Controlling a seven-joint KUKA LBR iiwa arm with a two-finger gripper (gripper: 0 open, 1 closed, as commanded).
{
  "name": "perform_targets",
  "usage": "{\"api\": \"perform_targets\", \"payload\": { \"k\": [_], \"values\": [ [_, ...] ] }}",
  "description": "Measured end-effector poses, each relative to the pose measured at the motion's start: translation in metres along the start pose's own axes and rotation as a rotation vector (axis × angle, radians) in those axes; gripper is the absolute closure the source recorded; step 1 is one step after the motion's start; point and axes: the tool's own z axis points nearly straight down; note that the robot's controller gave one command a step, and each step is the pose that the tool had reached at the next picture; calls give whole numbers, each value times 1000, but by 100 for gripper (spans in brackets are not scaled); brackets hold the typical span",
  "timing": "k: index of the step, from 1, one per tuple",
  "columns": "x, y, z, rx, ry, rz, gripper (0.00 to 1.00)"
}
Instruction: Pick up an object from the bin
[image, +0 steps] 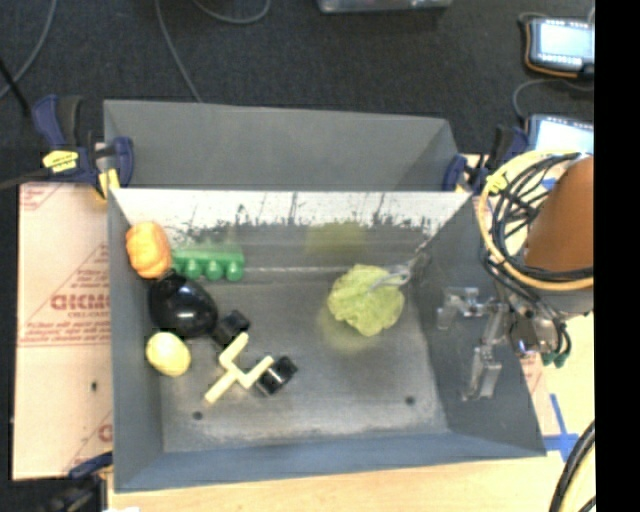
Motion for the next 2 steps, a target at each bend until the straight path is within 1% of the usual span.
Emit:
{"api": "perform_targets", "payload": {
  "k": [1, 2],
  "values": [
    [-1, 1, -5, 2, -8, -4, 0],
    [-26, 16, 35, 3, -11, -106, 0]
  ]
}}
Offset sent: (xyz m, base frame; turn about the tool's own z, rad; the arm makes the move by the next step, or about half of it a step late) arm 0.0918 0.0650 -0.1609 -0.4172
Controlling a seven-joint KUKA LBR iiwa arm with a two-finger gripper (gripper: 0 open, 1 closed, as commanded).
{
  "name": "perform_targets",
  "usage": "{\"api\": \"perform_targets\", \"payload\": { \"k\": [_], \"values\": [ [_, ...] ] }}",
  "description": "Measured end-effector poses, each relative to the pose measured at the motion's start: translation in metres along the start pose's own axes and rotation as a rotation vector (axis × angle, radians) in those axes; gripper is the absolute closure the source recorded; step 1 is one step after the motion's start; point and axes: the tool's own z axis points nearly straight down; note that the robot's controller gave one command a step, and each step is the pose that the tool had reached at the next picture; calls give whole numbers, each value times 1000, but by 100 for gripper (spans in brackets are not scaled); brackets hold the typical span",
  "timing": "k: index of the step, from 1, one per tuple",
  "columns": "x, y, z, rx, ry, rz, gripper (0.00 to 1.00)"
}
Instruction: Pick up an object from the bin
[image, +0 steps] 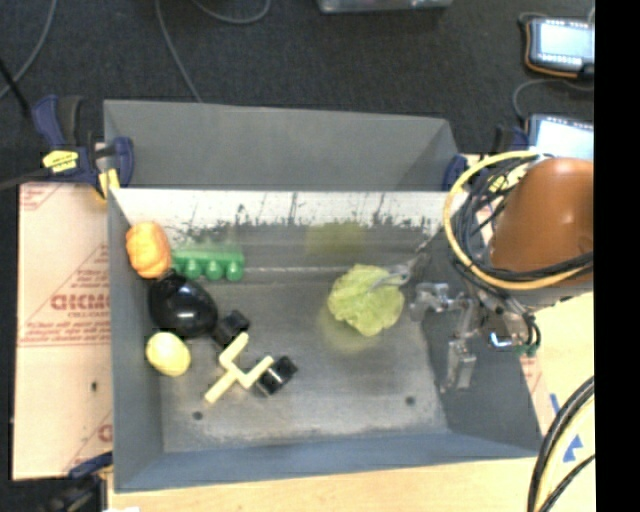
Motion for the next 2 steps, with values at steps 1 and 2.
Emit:
{"api": "perform_targets", "payload": {
  "k": [1, 2],
  "values": [
    [-59, 25, 26, 0, 0, -271, 0],
    [-83, 27, 40, 0, -5, -164, 0]
  ]
}}
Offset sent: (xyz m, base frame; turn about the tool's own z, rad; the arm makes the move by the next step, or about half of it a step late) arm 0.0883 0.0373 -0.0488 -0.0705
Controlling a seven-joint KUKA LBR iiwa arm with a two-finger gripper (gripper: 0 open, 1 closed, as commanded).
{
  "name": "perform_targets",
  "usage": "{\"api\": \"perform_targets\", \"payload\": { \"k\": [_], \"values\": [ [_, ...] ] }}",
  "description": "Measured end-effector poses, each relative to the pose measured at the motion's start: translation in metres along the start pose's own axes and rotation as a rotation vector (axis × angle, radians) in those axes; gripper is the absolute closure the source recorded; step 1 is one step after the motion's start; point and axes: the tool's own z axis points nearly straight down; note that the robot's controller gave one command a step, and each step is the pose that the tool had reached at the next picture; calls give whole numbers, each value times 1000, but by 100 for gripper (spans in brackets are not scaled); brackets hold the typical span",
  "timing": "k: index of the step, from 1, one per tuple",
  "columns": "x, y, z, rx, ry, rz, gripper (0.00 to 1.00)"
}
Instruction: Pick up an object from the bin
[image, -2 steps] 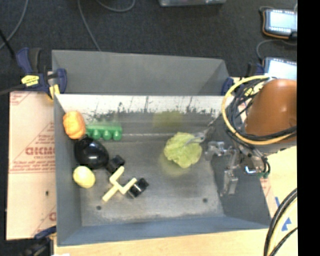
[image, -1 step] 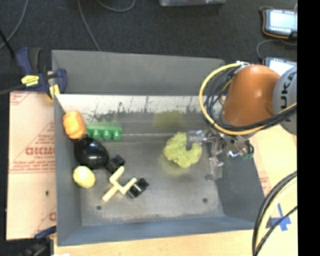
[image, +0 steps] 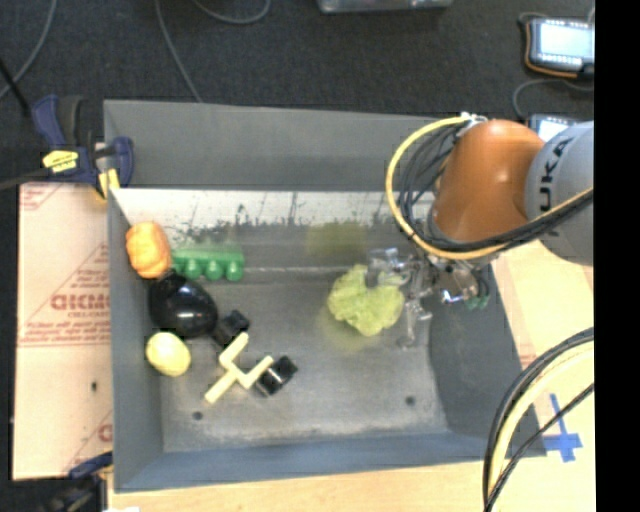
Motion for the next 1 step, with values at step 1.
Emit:
{"api": "perform_targets", "payload": {
  "k": [1],
  "values": [
    [-15, -7, 34, 2, -1, -7, 0]
  ]
}}
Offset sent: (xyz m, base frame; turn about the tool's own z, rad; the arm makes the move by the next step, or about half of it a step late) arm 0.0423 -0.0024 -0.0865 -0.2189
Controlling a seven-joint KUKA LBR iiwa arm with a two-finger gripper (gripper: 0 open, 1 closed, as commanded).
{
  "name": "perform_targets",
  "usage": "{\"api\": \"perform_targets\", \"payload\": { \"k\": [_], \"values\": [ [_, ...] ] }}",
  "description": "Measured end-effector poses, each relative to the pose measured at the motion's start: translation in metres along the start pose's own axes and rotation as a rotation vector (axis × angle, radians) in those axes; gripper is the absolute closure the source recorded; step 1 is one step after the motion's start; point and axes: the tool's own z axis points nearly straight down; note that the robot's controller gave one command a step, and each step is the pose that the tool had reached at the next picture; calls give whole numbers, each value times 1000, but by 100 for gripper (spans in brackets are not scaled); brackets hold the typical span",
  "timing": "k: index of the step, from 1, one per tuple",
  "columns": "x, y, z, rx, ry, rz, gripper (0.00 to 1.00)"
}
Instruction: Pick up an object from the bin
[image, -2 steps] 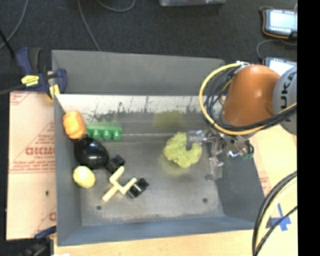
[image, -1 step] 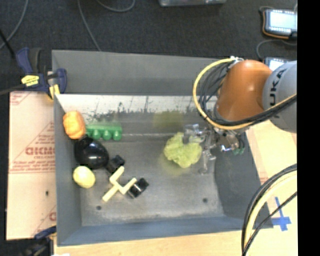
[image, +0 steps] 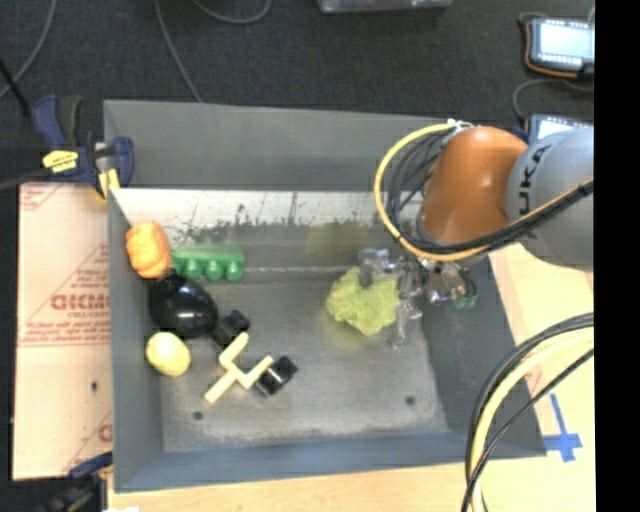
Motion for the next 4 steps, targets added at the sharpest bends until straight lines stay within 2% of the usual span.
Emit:
{"api": "perform_targets", "payload": {
  "k": [1, 4],
  "values": [
    [-28, -10, 44, 2, -6, -212, 100],
    [-28, -11, 39, 4, -9, -211, 100]
  ]
}}
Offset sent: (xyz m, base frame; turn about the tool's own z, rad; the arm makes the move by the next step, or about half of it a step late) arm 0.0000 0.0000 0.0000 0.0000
